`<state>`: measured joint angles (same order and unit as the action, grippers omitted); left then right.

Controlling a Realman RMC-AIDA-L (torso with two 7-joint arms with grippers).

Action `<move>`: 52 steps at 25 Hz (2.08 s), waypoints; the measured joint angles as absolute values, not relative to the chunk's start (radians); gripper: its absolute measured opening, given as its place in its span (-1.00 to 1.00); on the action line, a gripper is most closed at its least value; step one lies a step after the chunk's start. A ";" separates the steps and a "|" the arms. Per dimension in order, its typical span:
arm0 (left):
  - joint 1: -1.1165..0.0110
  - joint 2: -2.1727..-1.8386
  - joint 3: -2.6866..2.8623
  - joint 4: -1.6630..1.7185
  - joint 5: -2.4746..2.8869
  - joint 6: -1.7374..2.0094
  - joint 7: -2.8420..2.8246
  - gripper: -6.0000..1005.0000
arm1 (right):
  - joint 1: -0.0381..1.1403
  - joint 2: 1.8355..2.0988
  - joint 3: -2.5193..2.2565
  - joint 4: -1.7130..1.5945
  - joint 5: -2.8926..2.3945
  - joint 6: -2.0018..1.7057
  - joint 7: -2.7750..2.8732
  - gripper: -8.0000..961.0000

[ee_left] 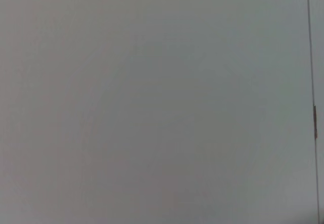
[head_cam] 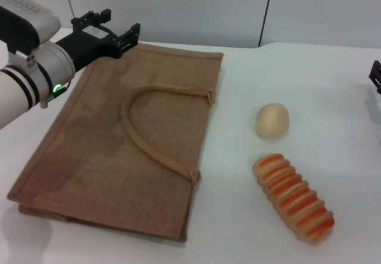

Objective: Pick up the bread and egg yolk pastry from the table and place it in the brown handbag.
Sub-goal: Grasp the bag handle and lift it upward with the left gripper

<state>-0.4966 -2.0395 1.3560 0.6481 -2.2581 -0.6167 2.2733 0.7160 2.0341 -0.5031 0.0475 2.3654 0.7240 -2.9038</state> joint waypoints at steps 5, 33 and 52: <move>-0.497 -2.040 1.362 0.647 -2.258 -0.617 2.273 0.45 | 0.716 2.034 -0.503 0.048 2.365 0.719 -2.904 0.41; -0.536 -2.015 1.448 0.674 -2.077 -0.616 2.012 0.44 | 0.704 2.030 -0.503 0.030 2.365 0.683 -2.913 0.41; -0.602 -1.966 1.335 0.855 -1.241 -0.811 1.203 0.33 | 0.710 2.031 -0.503 0.020 2.365 0.663 -2.912 0.40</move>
<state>-0.6021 -1.9661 1.3349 0.8548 -1.2412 -0.8112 1.2031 0.7101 2.0310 -0.5031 0.0198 2.3654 0.6631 -2.9119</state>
